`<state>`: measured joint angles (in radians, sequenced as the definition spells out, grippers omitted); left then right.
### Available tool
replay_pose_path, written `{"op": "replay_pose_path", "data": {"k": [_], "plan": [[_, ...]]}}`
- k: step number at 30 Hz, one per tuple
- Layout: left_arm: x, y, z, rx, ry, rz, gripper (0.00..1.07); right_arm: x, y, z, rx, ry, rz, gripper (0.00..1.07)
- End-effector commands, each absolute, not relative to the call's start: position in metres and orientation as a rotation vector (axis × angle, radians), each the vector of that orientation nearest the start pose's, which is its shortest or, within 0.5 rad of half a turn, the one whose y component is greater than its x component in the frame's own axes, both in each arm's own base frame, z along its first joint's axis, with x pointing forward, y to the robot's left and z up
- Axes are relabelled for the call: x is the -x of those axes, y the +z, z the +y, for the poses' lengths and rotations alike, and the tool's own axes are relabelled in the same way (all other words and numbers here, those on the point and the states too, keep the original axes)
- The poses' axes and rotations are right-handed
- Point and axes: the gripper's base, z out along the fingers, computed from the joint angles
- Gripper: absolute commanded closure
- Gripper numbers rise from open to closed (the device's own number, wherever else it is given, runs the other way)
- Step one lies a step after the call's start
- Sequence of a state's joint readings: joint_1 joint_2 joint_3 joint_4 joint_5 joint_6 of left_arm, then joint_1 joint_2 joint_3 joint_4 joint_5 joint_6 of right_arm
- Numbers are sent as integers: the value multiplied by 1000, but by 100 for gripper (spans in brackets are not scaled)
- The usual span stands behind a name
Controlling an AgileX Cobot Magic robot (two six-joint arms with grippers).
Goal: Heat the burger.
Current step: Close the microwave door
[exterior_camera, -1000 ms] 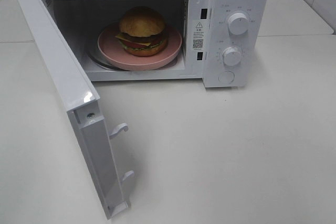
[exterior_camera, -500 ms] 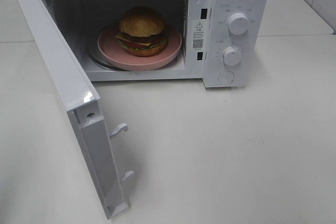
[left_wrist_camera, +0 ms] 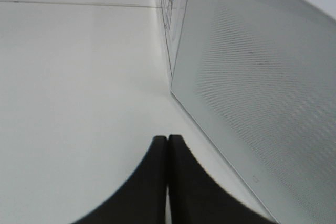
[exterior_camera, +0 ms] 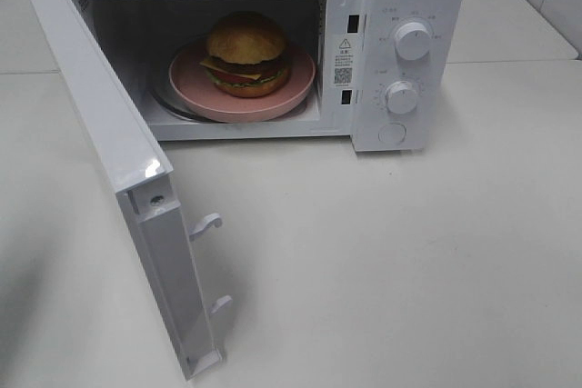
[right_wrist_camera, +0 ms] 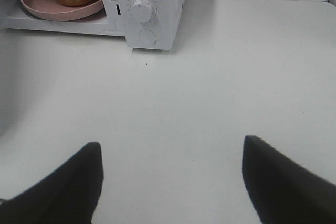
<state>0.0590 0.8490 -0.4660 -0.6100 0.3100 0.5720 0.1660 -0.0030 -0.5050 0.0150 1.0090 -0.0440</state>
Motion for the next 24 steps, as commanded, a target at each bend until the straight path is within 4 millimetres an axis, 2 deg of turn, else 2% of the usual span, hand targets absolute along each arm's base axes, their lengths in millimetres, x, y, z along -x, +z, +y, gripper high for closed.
{"op": "replay_pose_path", "data": {"k": [1, 5, 12, 14, 24], "plan": [[-179, 254, -5, 11, -158, 2126, 106, 8, 284, 0, 209, 95, 1935, 38], [-199, 239, -5, -3, -171, 2210, 106, 8, 284, 0, 207, 96, 1936, 38], [-218, 236, -8, -3, -202, 2243, 106, 8, 284, 0, 207, 96, 1936, 38], [-224, 234, -19, -83, -202, 2245, 106, 8, 284, 0, 207, 96, 1936, 38], [-241, 218, -58, -225, -169, 2221, 106, 8, 284, 0, 207, 96, 1936, 38]]}}
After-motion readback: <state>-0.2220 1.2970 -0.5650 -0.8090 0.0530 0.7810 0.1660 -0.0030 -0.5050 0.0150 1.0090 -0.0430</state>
